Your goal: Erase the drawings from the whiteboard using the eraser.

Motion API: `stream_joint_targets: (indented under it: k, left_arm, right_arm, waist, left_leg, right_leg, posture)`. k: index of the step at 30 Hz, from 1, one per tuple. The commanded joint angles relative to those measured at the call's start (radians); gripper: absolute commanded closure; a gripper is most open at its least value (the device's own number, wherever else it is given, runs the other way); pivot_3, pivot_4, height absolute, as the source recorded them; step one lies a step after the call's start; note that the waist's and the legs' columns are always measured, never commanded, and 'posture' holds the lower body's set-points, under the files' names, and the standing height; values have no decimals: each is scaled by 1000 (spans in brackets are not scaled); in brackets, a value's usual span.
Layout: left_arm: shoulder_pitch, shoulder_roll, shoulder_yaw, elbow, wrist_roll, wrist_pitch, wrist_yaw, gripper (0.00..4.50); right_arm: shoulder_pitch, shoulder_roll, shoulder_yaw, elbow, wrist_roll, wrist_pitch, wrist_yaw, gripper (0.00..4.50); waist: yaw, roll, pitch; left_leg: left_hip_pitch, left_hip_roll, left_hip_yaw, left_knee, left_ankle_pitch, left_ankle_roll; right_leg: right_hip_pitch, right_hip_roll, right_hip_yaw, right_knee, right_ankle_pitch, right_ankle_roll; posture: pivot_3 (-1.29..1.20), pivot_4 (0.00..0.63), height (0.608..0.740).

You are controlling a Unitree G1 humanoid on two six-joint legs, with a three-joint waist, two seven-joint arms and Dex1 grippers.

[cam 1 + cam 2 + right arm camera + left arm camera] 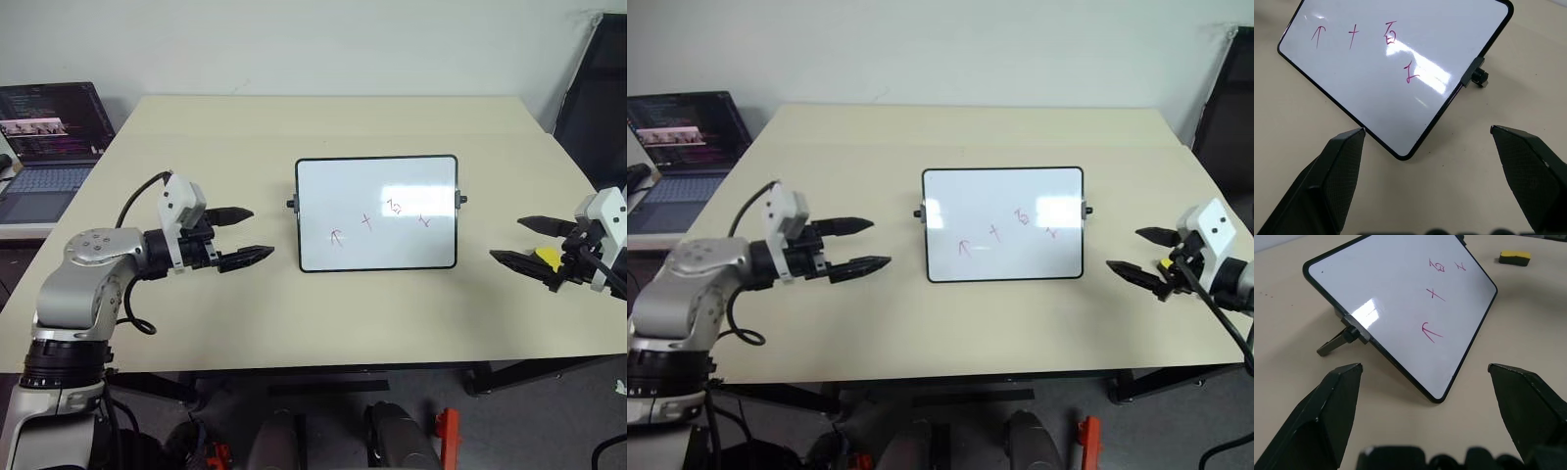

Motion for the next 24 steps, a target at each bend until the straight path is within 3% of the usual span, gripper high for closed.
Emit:
stream_joint_targets:
  k: [1, 12, 17, 24]
  left_arm:
    - [-21, 7, 40, -1, -11, -33, 3, 0]
    - [-119, -6, 18, -94, -90, 10, -21, 0]
    - [-172, -137, -116, -154, -76, 36, 31, 0]
    - [-219, -327, -254, -118, -6, 10, 113, 0]
  right_arm:
    - [-31, -15, -2, 12, -8, -13, -16, 16]
    - [-6, -26, -134, 135, 9, 42, -79, 16]
    - [-8, -24, -191, 294, -3, 47, -133, 16]
    - [-59, -22, -150, 472, -35, -8, -151, 16]
  waist:
    - [0, 0, 0]
    - [4, 0, 0]
    - [9, 0, 0]
    - [-2, 0, 0]
  left_leg:
    - [0, 0, 0, 0, 0, 0]
    - [0, 0, 0, 0, 0, 0]
    - [1, -1, 0, 0, 0, 0]
    - [6, -1, 2, 0, 0, 0]
  right_leg:
    - [0, 0, 0, 0, 0, 0]
    - [0, 0, 0, 0, 0, 0]
    - [2, 0, 1, -1, 0, 0]
    - [6, 0, 4, 0, 0, 1]
  posture:
    - [0, 150, 740]
    - [0, 150, 740]
    - [0, 150, 740]
    - [0, 150, 740]
